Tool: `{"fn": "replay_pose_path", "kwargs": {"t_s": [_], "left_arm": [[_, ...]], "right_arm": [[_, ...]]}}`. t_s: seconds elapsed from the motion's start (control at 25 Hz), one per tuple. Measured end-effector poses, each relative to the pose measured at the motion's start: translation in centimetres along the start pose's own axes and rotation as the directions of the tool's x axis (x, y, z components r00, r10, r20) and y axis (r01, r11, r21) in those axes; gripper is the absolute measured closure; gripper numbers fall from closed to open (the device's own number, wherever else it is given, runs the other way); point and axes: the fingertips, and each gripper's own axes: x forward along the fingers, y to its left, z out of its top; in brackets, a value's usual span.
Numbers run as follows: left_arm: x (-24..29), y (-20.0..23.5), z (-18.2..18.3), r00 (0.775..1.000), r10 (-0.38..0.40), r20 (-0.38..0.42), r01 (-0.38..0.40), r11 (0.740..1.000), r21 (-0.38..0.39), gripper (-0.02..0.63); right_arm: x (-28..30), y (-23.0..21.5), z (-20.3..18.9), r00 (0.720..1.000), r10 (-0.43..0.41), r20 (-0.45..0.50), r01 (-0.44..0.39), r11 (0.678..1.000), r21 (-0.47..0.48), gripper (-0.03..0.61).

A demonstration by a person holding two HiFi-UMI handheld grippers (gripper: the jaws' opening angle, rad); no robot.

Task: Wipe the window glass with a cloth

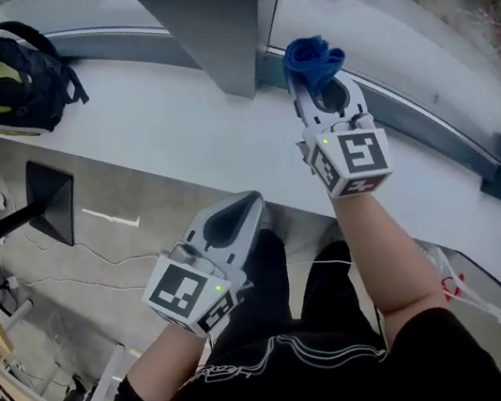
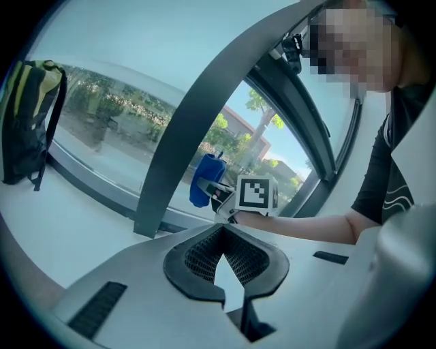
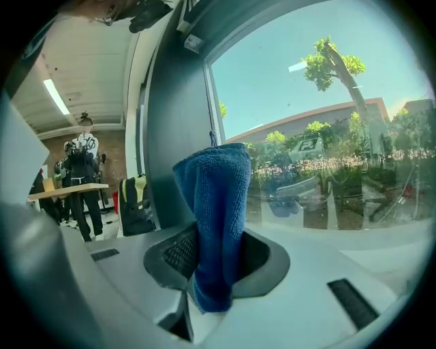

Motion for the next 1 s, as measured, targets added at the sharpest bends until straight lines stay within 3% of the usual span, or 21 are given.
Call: {"fn": "replay_pose_path", "kwargs": {"t_s": [0.44,1.0], "left_arm": [[-0.9,2.6,-0.6,1.0,0.015,0.001,-0.015,1.0,-0.023,0.609],[0.3,2.0,-0.8,1.0,-0.004,-0.022,0.004,1.0,-0.01,0.609]], "right_arm": [[5.3,-0.7,0.7,0.998,-0.063,0.028,0.062,0.998,0.009,0.486],[5.6,-2.5,0.3,0.993,-0.115,0.034,0.115,0.993,-0.001,0.486]]}}
